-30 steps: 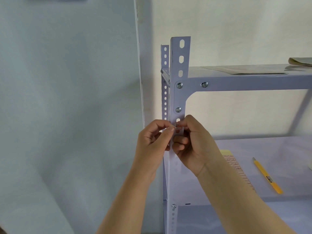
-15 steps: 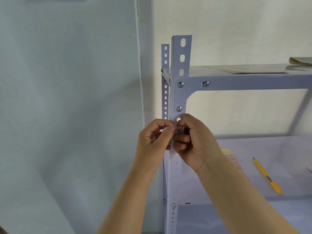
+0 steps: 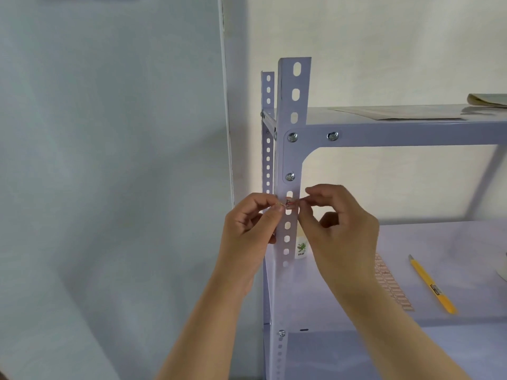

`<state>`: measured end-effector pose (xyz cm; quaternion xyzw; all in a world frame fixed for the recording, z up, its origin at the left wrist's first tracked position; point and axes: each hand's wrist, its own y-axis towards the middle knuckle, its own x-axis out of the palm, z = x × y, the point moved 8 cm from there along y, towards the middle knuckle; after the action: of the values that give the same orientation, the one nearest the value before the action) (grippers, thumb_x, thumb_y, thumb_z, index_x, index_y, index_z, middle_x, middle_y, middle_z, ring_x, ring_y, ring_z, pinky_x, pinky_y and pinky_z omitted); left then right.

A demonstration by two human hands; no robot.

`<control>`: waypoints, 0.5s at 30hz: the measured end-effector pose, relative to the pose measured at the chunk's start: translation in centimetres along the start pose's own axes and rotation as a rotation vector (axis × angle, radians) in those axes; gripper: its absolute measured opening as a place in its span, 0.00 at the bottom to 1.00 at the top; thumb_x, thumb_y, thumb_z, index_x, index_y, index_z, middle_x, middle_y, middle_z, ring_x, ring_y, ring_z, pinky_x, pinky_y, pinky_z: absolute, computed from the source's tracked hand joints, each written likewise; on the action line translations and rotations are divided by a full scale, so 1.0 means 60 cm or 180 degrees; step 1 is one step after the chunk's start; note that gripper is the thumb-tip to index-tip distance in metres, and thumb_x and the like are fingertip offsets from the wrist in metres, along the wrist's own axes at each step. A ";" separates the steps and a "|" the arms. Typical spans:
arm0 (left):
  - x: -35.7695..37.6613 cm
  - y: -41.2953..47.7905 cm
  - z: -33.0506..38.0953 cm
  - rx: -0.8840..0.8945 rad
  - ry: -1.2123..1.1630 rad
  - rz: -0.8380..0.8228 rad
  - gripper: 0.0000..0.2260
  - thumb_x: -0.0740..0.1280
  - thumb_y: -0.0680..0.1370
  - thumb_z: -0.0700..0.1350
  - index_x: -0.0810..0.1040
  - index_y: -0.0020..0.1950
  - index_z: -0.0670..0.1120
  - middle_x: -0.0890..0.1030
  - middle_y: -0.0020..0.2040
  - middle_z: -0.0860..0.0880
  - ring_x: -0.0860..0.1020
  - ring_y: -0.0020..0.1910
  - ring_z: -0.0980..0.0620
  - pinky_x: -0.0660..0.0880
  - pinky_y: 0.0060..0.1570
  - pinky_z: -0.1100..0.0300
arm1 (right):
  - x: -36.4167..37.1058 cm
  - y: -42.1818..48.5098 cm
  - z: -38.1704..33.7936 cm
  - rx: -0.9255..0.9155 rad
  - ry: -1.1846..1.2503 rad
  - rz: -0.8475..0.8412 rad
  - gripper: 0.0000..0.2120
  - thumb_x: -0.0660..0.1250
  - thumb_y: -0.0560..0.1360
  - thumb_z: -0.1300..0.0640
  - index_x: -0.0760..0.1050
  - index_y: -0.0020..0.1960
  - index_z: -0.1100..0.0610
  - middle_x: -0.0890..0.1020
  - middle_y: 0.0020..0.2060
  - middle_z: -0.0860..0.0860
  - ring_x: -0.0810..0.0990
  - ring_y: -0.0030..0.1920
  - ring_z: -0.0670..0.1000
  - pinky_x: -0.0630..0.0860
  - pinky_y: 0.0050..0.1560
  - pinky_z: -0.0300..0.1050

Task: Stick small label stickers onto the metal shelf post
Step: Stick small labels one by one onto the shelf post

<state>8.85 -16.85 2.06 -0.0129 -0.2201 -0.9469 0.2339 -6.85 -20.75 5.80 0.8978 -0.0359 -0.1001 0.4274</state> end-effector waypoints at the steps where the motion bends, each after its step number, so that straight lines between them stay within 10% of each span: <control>1: 0.000 0.000 0.001 0.0002 0.0000 -0.0007 0.08 0.67 0.81 0.36 0.81 0.45 0.45 0.82 0.36 0.51 0.77 0.33 0.53 0.76 0.35 0.63 | 0.000 0.000 -0.012 -0.0446 -0.0258 0.0008 0.03 0.73 0.74 0.59 0.82 0.47 0.55 0.83 0.38 0.40 0.73 0.27 0.38 0.68 0.34 0.26; 7: 0.003 -0.001 0.003 0.0010 -0.0041 -0.0025 0.09 0.66 0.81 0.36 0.81 0.44 0.46 0.81 0.36 0.49 0.76 0.32 0.53 0.75 0.34 0.63 | 0.014 -0.003 -0.033 -0.1868 -0.1236 0.0071 0.08 0.70 0.76 0.57 0.83 0.42 0.59 0.85 0.36 0.52 0.79 0.27 0.55 0.72 0.23 0.44; 15: -0.001 0.003 0.010 0.0146 0.0147 -0.0015 0.10 0.66 0.81 0.35 0.81 0.43 0.47 0.80 0.33 0.54 0.71 0.30 0.52 0.73 0.34 0.59 | 0.030 -0.004 -0.055 -0.2311 -0.2010 0.0076 0.11 0.66 0.79 0.59 0.78 0.38 0.58 0.77 0.30 0.51 0.65 0.22 0.52 0.58 0.23 0.40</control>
<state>8.94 -16.68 2.67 0.0149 -0.2364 -0.9422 0.2369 -4.43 -18.39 7.39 0.6159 -0.1370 -0.3689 0.6825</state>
